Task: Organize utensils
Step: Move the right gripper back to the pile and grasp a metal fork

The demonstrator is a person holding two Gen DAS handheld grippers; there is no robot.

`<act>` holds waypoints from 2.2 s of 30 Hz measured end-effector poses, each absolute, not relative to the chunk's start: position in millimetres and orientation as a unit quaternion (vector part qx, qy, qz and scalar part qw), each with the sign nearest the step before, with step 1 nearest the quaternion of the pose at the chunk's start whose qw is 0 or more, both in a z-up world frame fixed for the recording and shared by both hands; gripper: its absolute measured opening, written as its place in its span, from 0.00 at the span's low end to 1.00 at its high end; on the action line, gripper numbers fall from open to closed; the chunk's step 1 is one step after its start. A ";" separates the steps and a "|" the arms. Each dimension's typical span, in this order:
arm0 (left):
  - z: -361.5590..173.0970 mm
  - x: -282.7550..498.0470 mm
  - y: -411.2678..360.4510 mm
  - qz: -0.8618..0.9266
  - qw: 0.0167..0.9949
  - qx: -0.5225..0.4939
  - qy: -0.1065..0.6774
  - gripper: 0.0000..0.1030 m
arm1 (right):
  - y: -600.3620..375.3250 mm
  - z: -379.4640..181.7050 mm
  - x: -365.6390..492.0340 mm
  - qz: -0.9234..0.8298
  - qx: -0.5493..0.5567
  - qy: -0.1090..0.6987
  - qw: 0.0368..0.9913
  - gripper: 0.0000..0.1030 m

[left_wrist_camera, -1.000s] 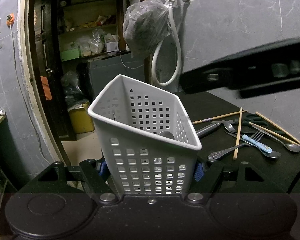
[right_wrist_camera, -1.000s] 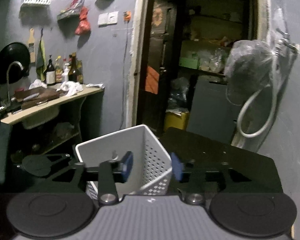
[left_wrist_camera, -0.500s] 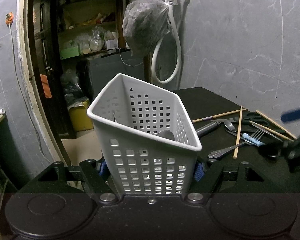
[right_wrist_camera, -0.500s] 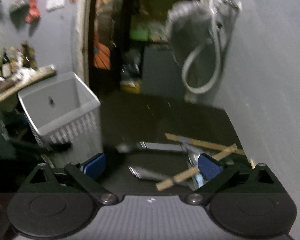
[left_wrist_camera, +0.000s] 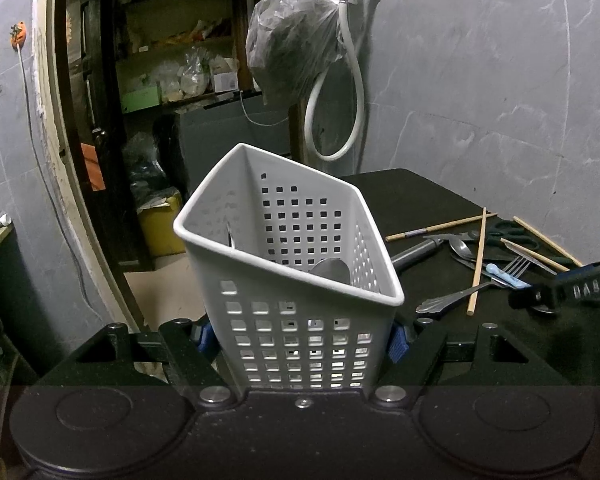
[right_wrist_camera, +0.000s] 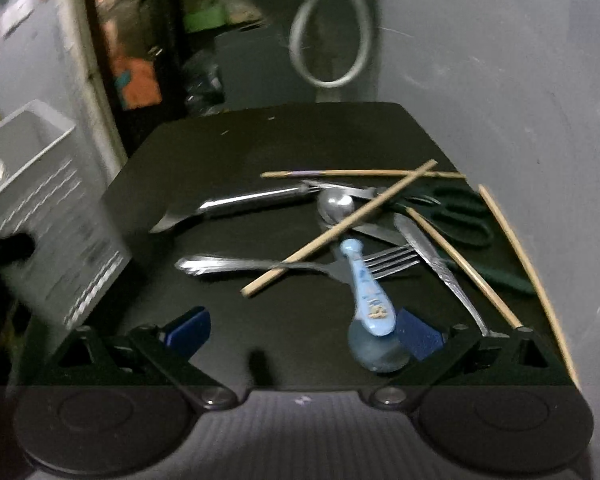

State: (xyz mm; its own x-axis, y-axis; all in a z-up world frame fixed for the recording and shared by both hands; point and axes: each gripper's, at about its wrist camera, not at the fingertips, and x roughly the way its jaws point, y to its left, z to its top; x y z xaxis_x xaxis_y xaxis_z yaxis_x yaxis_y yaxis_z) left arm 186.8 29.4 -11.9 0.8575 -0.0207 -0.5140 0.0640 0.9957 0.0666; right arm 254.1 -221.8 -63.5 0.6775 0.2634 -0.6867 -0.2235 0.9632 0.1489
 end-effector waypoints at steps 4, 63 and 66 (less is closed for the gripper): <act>-11.4 188.3 27.3 -0.020 0.962 0.043 0.269 0.75 | -248.3 -75.5 273.2 0.124 0.098 0.379 0.912 0.99; -13.4 190.7 24.1 -0.006 0.960 0.050 0.277 0.76 | -294.4 -106.2 309.4 0.129 0.257 0.302 0.909 0.08; -14.8 191.3 23.4 -0.006 0.960 0.050 0.276 0.76 | -292.8 -97.3 307.6 0.125 0.247 0.299 0.913 0.07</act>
